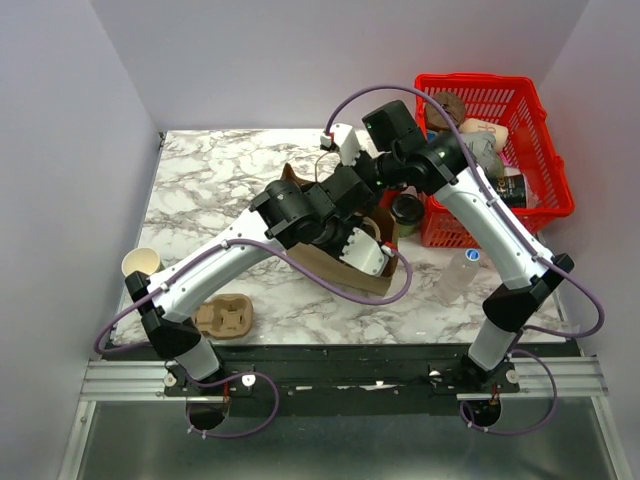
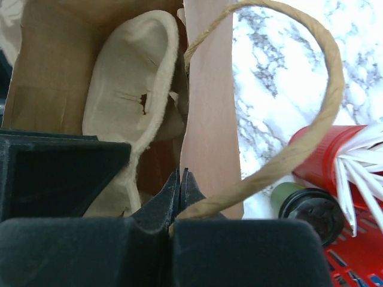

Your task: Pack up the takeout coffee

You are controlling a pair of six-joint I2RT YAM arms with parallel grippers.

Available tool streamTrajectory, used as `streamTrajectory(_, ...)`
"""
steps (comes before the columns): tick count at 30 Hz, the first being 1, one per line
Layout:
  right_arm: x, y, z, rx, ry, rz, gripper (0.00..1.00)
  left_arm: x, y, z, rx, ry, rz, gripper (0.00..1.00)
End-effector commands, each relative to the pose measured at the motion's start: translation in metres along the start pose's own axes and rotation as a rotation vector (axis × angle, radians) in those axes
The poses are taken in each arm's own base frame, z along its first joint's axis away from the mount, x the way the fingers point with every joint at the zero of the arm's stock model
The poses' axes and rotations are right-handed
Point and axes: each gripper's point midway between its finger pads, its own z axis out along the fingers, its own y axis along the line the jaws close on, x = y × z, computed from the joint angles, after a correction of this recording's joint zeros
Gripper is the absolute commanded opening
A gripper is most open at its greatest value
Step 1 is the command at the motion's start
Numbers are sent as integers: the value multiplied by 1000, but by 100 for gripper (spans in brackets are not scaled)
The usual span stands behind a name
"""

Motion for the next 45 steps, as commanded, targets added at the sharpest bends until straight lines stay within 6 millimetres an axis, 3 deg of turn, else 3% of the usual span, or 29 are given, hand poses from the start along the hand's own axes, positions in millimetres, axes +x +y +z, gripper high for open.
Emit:
streamTrajectory(1,11,17,-4,-41,51,32,1,13,-48,-12,173,33,-42,0)
streamTrajectory(7,-14,10,-8,-28,6,1,1,26,-39,-1,171,111,-49,0)
streamTrajectory(11,0,13,2,-61,54,0,1,34,-42,5,200,126,-40,0)
streamTrajectory(14,0,14,2,-65,52,0,1,36,-43,11,218,124,-63,0)
streamTrajectory(19,-2,8,1,-41,45,-3,1,44,-42,20,233,165,-93,18)
streamTrajectory(23,0,9,3,-54,47,7,1,45,-37,30,249,165,-117,24)
streamTrajectory(32,1,13,6,-83,46,17,1,37,-47,53,334,128,-149,21)
streamTrajectory(37,3,11,6,-76,50,18,1,38,-44,47,318,119,-140,21)
streamTrajectory(41,6,2,7,-52,58,30,1,35,-36,29,265,58,-143,18)
streamTrajectory(43,4,-4,5,-41,48,36,1,36,-34,22,249,29,-160,14)
streamTrajectory(45,1,-8,5,-46,36,31,10,32,-31,15,233,-20,-185,4)
